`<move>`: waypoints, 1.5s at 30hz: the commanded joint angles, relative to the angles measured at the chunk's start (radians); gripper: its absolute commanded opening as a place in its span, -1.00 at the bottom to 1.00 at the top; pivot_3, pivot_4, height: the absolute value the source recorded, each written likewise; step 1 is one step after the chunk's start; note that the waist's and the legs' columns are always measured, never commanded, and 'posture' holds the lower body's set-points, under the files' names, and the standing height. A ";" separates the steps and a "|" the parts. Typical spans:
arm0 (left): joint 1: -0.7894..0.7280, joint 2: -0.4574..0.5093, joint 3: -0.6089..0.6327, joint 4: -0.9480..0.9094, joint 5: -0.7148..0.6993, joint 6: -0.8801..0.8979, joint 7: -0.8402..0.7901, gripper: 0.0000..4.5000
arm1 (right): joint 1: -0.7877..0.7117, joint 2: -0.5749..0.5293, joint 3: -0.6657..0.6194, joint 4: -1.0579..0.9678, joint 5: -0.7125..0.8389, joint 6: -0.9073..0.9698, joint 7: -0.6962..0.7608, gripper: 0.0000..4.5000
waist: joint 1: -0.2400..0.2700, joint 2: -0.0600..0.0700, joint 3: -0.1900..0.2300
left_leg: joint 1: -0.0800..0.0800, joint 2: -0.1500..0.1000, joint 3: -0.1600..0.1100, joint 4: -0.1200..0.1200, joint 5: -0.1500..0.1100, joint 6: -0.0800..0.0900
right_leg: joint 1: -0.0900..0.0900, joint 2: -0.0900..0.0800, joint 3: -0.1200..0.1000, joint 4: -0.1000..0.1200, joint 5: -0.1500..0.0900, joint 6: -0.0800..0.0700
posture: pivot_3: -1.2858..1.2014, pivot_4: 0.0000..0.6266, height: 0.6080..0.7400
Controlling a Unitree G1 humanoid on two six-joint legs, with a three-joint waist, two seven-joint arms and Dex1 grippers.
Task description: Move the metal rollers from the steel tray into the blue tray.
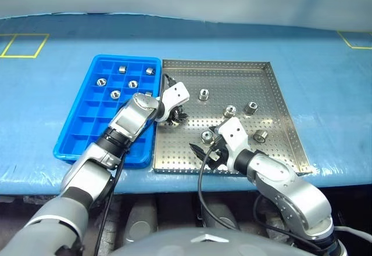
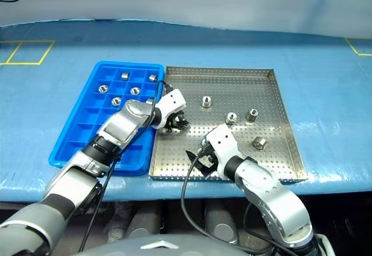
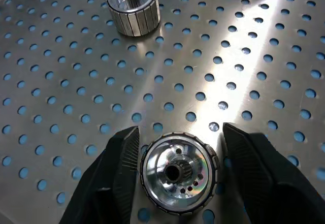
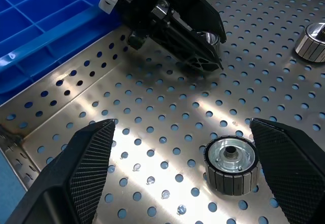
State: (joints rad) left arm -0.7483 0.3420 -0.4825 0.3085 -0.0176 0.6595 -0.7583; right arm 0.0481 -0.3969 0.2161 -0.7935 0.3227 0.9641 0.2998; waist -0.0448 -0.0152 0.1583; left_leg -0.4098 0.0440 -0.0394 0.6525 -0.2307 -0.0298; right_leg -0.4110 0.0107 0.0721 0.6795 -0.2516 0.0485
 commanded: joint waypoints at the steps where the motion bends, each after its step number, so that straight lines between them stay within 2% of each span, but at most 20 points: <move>1: 0.002 0.032 -0.013 0.002 0.040 0.018 -0.027 -0.23 | -0.008 0.003 -0.009 -0.030 0.004 -0.027 0.000 1.00 | -0.002 0.000 0.000 | 0.000 0.000 0.000 0.000 0.000 0.000 | 0.000 0.000 0.000 0.000 0.000 0.000 | 0.05 -0.52 1.00; 6: 0.009 0.019 0.060 -0.049 0.014 0.023 -0.010 -0.23 | -0.014 0.002 -0.010 -0.024 0.004 -0.031 0.003 1.00 | -0.009 0.000 0.000 | 0.000 0.000 0.000 0.000 0.000 0.000 | 0.000 0.000 0.000 0.000 0.000 0.000 | 0.05 -0.52 1.00; 16: 0.066 -0.120 0.478 -0.369 -0.182 0.086 0.255 -0.23 | -0.027 -0.003 0.000 -0.019 0.005 -0.036 0.015 1.00 | 0.012 -0.001 0.001 | -0.004 0.000 0.000 0.000 0.000 0.000 | -0.002 -0.001 0.000 -0.001 0.000 0.000 | 0.07 -0.52 1.00; 25: 0.280 -0.023 0.697 -0.642 -0.090 0.206 0.529 -0.23 | -0.060 0.005 0.028 0.012 0.009 -0.045 0.034 1.00 | 0.024 -0.001 0.001 | -0.002 0.000 -0.001 0.000 0.000 0.000 | -0.001 -0.001 -0.001 -0.001 0.000 0.000 | 0.13 -0.52 1.00; 35: 0.510 -0.033 0.806 -0.739 -0.080 0.278 0.645 -0.23 | -0.101 0.004 0.060 0.057 0.009 -0.064 0.070 1.00 | 0.074 -0.003 0.001 | -0.002 -0.001 -0.002 0.000 0.000 -0.001 | 0.000 -0.002 -0.003 -0.002 0.000 0.000 | 0.17 -0.52 1.00; 40: 0.534 -0.063 0.826 -0.700 -0.091 0.245 0.669 -0.23 | -0.107 0.003 0.066 0.065 0.007 -0.064 0.080 1.00 | 0.084 -0.004 0.002 | -0.002 -0.001 -0.003 0.000 0.000 -0.001 | 0.000 -0.002 -0.003 -0.002 0.000 0.000 | 0.18 -0.52 1.00; 45: 0.497 -0.064 0.809 -0.648 -0.100 0.193 0.668 -0.23 | -0.109 0.001 0.067 0.062 0.007 -0.060 0.082 1.00 | 0.085 -0.004 0.001 | -0.002 -0.001 -0.003 0.000 0.001 -0.001 | 0.000 -0.002 -0.003 -0.002 0.000 0.000 | 0.16 -0.52 1.00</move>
State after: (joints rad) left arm -0.2220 0.2758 0.3288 -0.3310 -0.1160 0.8953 -0.0909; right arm -0.0548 -0.3942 0.2861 -0.7107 0.3230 0.9214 0.3750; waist 0.0400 -0.0189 0.1598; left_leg -0.4118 0.0433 -0.0421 0.6528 -0.2302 -0.0308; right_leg -0.4109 0.0089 0.0690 0.6779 -0.2511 0.0484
